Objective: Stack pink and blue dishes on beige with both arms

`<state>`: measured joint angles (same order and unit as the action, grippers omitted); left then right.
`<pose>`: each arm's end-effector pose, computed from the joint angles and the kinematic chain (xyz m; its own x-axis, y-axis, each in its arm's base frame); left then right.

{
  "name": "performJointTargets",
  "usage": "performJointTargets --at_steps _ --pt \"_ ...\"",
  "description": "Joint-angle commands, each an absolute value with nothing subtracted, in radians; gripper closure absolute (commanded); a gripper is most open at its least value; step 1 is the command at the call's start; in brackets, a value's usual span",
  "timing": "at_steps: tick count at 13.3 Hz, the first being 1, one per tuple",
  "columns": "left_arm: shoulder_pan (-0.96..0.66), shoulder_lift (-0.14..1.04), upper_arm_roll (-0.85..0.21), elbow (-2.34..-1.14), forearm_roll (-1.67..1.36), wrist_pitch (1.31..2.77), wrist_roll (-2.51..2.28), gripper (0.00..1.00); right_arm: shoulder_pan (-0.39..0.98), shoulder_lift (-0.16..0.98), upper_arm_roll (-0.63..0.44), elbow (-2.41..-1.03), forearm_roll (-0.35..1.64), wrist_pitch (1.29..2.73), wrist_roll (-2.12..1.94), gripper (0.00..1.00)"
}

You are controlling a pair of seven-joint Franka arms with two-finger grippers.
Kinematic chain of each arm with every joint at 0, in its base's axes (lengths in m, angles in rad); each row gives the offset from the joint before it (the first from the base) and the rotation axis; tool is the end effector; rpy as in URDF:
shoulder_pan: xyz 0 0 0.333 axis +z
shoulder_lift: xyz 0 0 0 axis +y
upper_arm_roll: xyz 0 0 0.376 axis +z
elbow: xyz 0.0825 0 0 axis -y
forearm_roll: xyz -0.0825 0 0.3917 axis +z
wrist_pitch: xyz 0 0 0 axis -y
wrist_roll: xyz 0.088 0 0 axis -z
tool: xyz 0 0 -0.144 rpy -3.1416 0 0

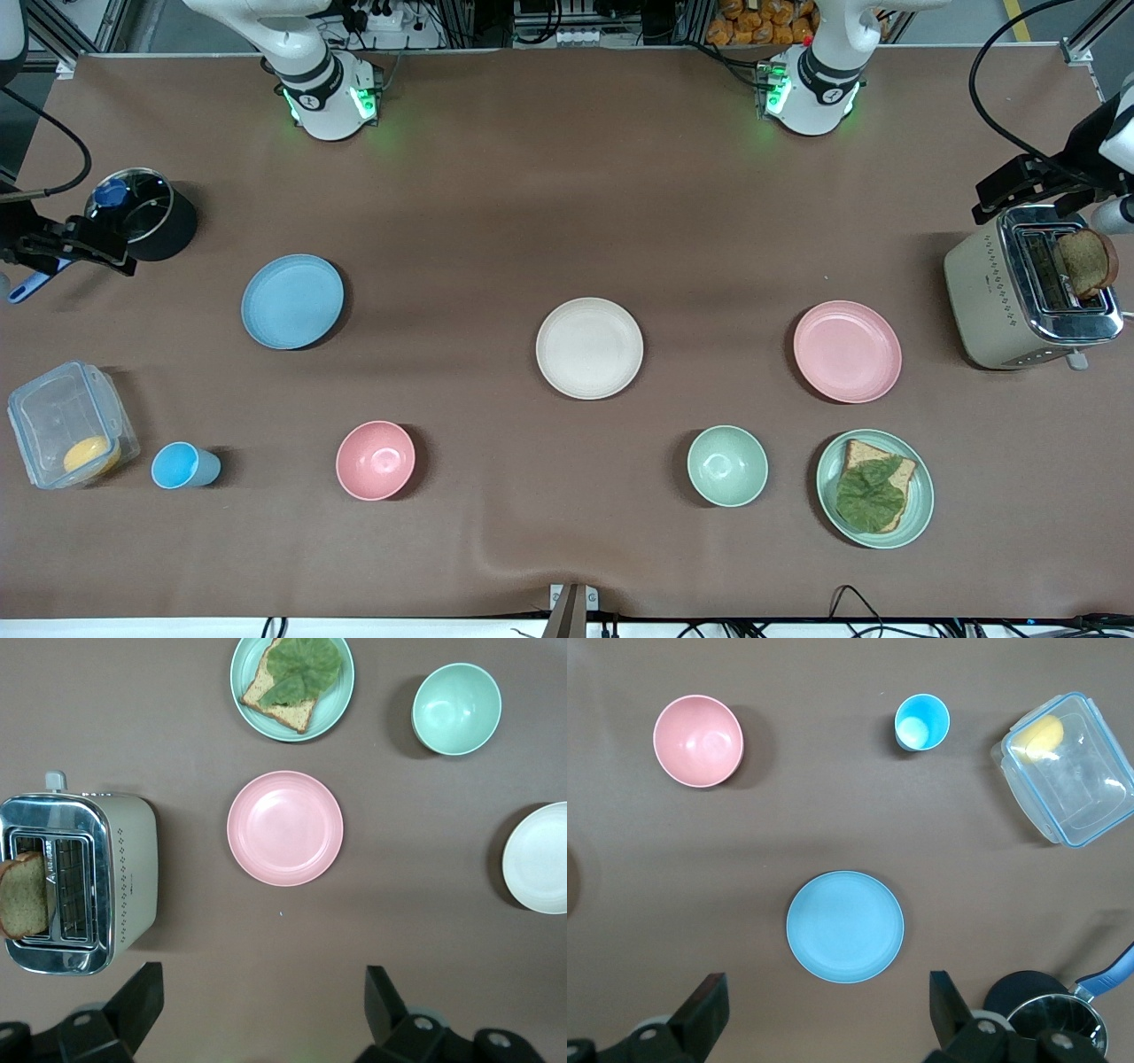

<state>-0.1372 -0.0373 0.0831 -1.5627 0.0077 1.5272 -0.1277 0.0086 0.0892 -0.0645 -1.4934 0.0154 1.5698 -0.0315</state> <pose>0.5436 -0.0273 0.6681 0.9973 0.0738 0.0022 0.0738 -0.9973 -0.0043 0.5937 -0.0291 0.6330 0.9996 -0.0242 -0.0123 -0.0243 -0.9997 -0.0100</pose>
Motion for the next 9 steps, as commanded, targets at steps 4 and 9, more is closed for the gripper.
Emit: performJointTargets --at_steps 4,9 --pt "-0.141 -0.031 0.092 -1.534 0.032 1.516 -0.113 0.00 0.020 0.086 -0.069 -1.488 -0.002 1.560 -0.018 0.00" --pt "-0.138 0.012 0.087 -1.658 0.072 1.587 -0.130 0.00 0.020 0.087 -0.069 -1.489 0.000 1.559 -0.018 0.00"
